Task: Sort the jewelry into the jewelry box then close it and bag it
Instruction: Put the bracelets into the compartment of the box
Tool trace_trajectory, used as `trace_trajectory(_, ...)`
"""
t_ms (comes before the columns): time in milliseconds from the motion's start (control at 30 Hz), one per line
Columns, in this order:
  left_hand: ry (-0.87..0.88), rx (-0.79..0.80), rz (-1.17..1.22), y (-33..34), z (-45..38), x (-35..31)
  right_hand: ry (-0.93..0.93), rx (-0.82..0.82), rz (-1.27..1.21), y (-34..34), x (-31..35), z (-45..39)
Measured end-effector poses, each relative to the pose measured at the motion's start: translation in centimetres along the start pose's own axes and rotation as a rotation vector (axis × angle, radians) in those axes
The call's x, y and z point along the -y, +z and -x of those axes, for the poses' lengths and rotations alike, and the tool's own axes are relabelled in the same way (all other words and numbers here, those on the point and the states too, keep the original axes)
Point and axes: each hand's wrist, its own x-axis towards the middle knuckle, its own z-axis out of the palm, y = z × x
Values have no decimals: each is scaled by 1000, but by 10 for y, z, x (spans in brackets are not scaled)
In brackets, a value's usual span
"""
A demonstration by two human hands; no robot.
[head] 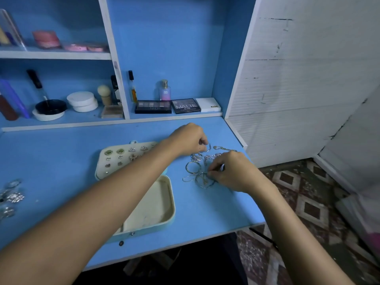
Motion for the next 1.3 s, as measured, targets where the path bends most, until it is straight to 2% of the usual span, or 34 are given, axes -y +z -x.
trace_trajectory(200,-33,47,7,3,-2,1,36,-13,29,8,-2,1)
trace_trajectory(400,-25,56,-8,6,-5,3,62,-10,165,15,2,0)
trace_trajectory(600,-12,60,-27,6,-5,3,53,90,320,14,13,2)
trace_trajectory(967,-21,88,-17,2,-4,3,72,235,449,3,19,-7)
trace_trajectory(1100,15,115,-99,2,-3,-1,38,219,434,3,20,-5)
trace_trajectory(1300,65,181,-293,7,0,-8,45,131,248,-3,18,-5)
